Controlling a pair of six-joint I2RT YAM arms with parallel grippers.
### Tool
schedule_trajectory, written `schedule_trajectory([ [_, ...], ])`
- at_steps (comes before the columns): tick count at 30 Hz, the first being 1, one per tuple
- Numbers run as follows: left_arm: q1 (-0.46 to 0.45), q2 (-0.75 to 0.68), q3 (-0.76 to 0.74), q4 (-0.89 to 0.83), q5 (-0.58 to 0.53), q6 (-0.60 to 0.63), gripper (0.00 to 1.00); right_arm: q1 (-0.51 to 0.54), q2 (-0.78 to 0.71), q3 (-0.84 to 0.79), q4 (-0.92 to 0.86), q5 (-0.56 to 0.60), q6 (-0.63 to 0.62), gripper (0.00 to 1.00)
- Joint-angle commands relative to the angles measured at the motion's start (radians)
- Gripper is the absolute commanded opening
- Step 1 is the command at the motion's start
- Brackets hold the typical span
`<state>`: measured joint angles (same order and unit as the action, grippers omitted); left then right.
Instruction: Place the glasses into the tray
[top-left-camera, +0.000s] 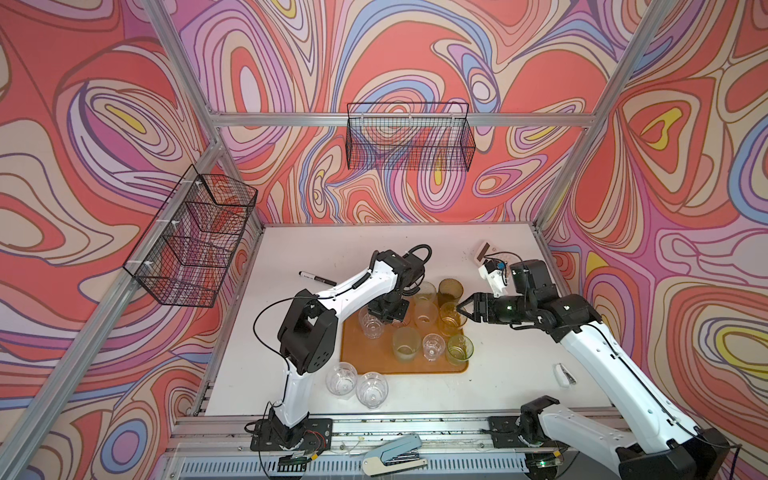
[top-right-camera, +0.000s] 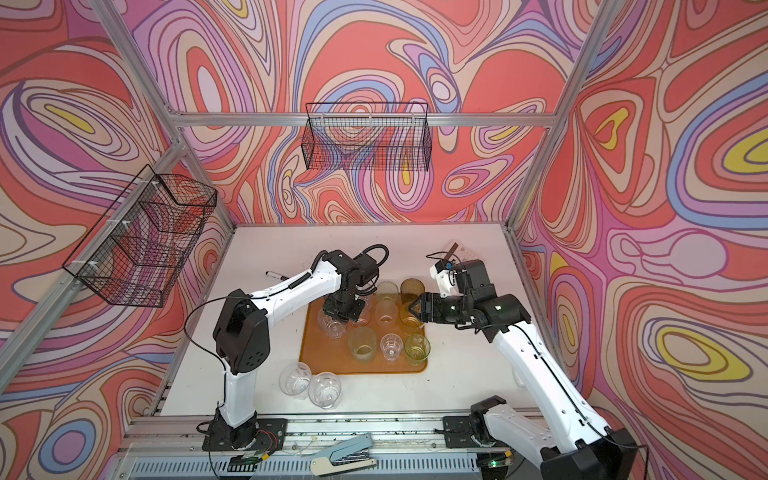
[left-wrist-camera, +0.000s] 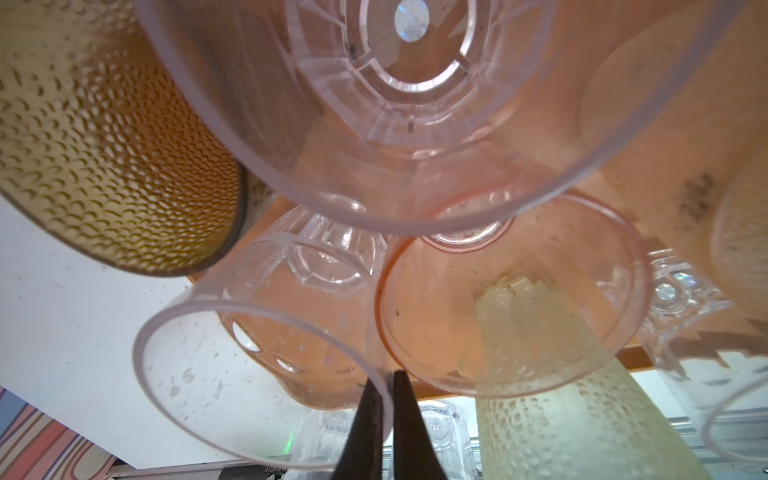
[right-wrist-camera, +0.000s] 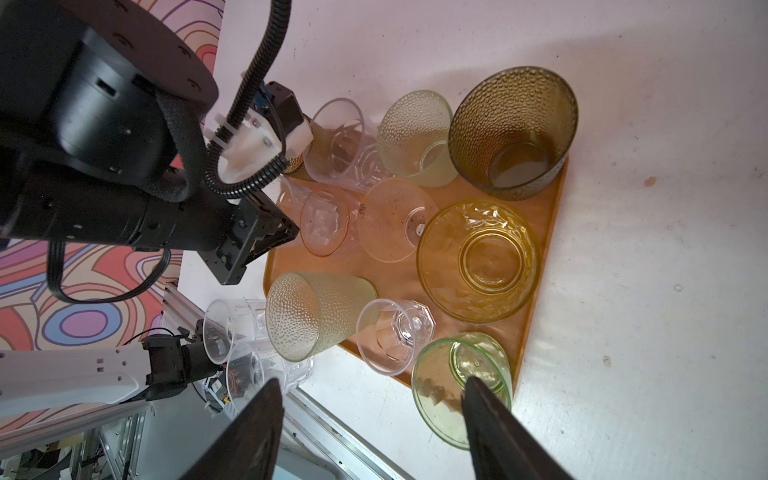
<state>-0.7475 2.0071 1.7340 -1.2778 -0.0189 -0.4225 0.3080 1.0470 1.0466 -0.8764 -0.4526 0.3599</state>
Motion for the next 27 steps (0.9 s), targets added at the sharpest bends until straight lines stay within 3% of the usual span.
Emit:
schedule_trajectory([
  [1,-0.006,0.015,0.024,-0.009,-0.004,0.000,0.11,-0.001,-0.011,0.003,-0.008,0.008,-0.012,0.71],
  [14,-0.009,-0.021,0.029,-0.011,-0.009,-0.015,0.27,-0.001,-0.016,0.001,-0.006,0.004,-0.009,0.71],
  [27,-0.008,-0.086,0.082,-0.073,-0.026,-0.025,0.28,-0.001,-0.015,-0.002,0.001,-0.003,-0.005,0.71],
])
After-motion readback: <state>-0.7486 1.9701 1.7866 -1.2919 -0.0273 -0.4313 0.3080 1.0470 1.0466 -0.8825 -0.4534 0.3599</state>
